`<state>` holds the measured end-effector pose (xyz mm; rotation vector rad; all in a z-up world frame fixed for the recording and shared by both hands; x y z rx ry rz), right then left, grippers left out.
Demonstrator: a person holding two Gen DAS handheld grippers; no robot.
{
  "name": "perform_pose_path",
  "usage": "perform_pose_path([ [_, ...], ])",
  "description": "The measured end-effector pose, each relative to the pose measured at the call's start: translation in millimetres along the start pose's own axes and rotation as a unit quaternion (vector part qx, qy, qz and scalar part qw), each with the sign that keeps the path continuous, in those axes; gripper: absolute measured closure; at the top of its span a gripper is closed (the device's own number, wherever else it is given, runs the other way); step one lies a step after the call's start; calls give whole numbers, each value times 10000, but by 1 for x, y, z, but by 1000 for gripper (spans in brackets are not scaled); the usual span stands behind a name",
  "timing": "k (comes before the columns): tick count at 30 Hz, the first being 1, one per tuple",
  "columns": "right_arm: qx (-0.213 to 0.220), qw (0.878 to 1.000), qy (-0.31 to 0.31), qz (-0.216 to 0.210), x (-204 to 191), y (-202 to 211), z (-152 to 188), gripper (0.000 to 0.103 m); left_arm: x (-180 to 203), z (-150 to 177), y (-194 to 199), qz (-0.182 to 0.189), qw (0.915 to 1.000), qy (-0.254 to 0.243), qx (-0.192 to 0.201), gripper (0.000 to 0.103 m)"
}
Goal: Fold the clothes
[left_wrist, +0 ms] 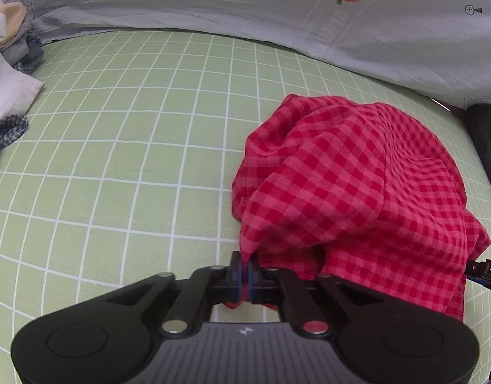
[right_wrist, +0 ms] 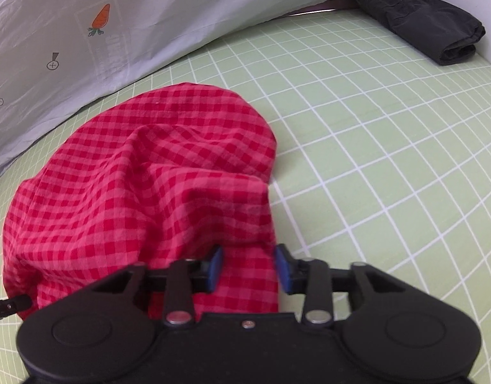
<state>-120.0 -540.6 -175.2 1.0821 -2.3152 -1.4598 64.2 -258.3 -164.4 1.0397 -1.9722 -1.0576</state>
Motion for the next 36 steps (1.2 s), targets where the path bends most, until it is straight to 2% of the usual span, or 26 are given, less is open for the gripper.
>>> perform_pose_path([
  [1,41,10000,38,-45,-2,2,-3,100,-1,-5,3,-42,9999,-2,105,102],
  [4,443,9986,242,-165,-12,16,-20,101,-11,-26,22,-250,9982,144,532,103],
  [8,1116,9921,390,-429,-23,58,-46,102,-37,-67,72,-426,9895,507,1283,103],
  [10,1486,9860,490,-569,-26,93,-53,102,-38,-78,113,-198,9837,572,1692,103],
  [13,1856,9784,747,-525,-20,133,-52,102,-21,-65,153,-72,9819,216,1883,102],
  [15,1626,9819,939,-240,-4,130,-36,101,-8,-36,149,-89,9890,-132,1468,101],
  [17,797,9919,972,159,23,95,-9,101,-7,8,123,-91,9978,-107,653,94],
  [18,252,9950,898,361,38,75,7,99,-8,29,109,-92,9997,-37,242,91],
  [19,-183,9955,764,538,51,60,20,95,-8,49,96,-102,9998,38,-154,82],
  [20,-434,9951,628,635,62,53,28,92,-12,63,89,-176,9990,145,-396,76],
  [21,-455,9955,553,613,66,53,30,84,-14,63,89,-209,9988,243,-360,74],
  [22,-408,9964,499,556,68,55,29,67,-17,64,90,-243,9986,340,-325,68],
  [24,-143,9980,485,381,63,60,19,52,-22,64,92,-311,9978,529,-244,53],
  [25,-23,9982,492,329,57,61,12,48,-24,58,95,-355,9977,572,-124,44],
  [26,87,9983,502,294,51,62,3,46,-27,51,97,-399,9973,609,-8,40],
  [28,254,9983,464,239,43,58,-11,36,-31,33,99,-493,9970,578,171,38],
  [29,333,9982,440,213,40,56,-18,35,-34,24,99,-544,9966,559,257,36],
  [36,499,9978,403,192,21,28,-52,26,-40,-41,62,-812,9952,372,400,34],
])
Point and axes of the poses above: each gripper's, at about its wrist camera, not at the fingertips, and y roughly against the way its jaws point, x to its right, z to its underside, the point moved 6 cm from there along -y, roughly the way its jaws point, and after that the axes turned 1 degree about z, right-handed, at the moved point
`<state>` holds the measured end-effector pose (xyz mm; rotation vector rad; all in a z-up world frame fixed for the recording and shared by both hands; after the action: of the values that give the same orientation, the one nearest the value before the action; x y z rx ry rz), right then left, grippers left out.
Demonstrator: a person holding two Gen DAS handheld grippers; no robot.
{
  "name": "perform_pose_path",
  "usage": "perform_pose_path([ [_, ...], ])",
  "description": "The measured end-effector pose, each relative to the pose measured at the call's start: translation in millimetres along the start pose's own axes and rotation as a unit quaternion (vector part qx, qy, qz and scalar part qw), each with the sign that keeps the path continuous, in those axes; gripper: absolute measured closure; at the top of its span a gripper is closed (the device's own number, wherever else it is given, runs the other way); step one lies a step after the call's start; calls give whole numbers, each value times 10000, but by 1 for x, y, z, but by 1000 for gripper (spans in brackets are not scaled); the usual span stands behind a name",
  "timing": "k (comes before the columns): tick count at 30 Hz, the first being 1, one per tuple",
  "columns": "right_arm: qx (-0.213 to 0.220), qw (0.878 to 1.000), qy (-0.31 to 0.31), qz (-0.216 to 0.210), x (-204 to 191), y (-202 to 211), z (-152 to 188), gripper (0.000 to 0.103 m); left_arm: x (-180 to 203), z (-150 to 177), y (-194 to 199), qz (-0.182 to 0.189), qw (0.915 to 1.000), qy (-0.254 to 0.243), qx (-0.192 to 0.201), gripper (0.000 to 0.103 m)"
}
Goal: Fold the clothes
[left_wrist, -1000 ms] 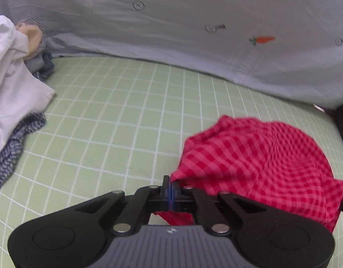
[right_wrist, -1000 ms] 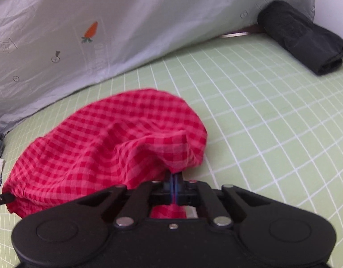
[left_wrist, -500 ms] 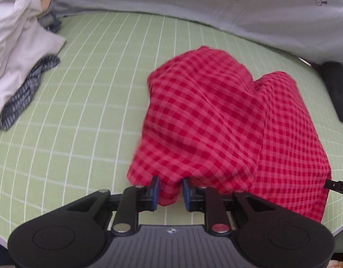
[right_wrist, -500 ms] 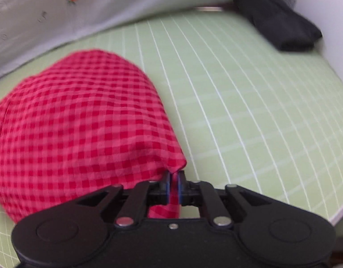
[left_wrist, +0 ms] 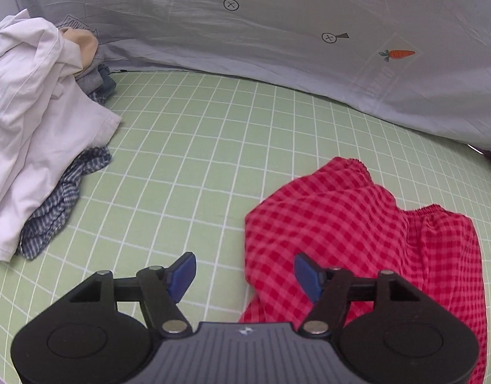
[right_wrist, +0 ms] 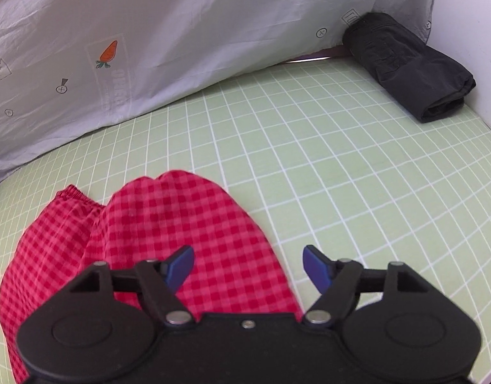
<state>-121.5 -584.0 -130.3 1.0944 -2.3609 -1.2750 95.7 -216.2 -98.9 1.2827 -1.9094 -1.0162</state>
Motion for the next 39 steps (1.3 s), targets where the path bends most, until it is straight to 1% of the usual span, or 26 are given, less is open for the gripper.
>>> perform_pose_path([
  [3,-14,9999,-109,34,-5,-23,-17,26,10,-24,-28,16,9999,-84,-55,34],
  [5,-62,9997,-210,59,-9,-41,-27,26,17,-37,-49,27,9998,-115,-173,34],
  [8,-281,9993,-248,49,-19,-70,-34,25,26,-51,-80,-2,9990,-230,-384,34],
  [11,-631,9979,-140,18,-29,-96,-31,25,33,-52,-103,31,9976,-318,-612,34],
  [12,-739,9972,-122,18,-31,-101,-28,26,33,-49,-106,36,9975,-294,-648,34],
  [13,-796,9968,-86,5,-33,-103,-24,28,33,-47,-108,40,9973,-271,-684,37],
  [14,-815,9967,-20,-6,-35,-103,-20,30,33,-44,-110,44,9971,-248,-721,46],
  [15,-828,9966,56,-13,-37,-102,-16,38,34,-42,-112,49,9969,-225,-757,53],
  [16,-841,9964,132,-20,-39,-101,-12,49,33,-39,-115,53,9966,-191,-795,70],
  [17,-866,9960,229,-20,-41,-100,-8,58,31,-35,-115,60,9964,-73,-846,92],
  [18,-905,9954,302,-10,-41,-98,-4,76,28,-31,-114,73,9960,47,-895,99],
  [19,-948,9948,362,3,-41,-96,0,91,25,-26,-112,132,9955,176,-922,101],
  [21,-999,9943,376,-46,-41,-88,8,99,20,-17,-106,244,9941,423,-972,103],
  [22,-1008,9942,373,-96,-40,-83,13,101,19,-12,-102,227,9941,433,-971,103],
  [25,-1042,9933,489,-66,-38,-70,28,102,10,11,-89,-25,9946,275,-999,103],
  [27,-1047,9932,504,-78,-35,-61,37,102,3,29,-80,-89,9945,234,-1017,103],
  [30,-1016,9940,385,-144,-32,-51,39,101,-2,46,-68,-57,9940,264,-1058,103],
  [32,-877,9956,266,-207,-31,-47,34,96,-3,49,-64,-52,9944,303,-1015,101],
  [33,-782,9965,183,-223,-31,-45,29,88,-3,48,-63,-62,9947,323,-977,100],
  [34,-672,9974,124,-237,-31,-43,23,77,-3,47,-61,-74,9950,340,-936,100],
  [36,-450,9986,32,-270,-31,-41,8,64,0,36,-61,-138,9964,308,-779,98],
  [38,-265,9992,-38,-289,-32,-41,-7,58,1,23,-63,-184,9973,285,-649,77],
  [39,-207,9994,-53,-287,-33,-43,-14,50,2,16,-66,-188,9976,283,-608,73],
])
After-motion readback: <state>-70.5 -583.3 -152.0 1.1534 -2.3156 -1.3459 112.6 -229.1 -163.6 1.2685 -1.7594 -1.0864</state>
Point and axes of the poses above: each gripper's, at about its wrist camera, not at the fingertips, and y roughly against the way its jaws point, x to its right, z to its underside, the point moved 6 cm from there along -y, roughly the way its jaws point, and after that the axes turned 1 degree about z, right-handed, at the moved point
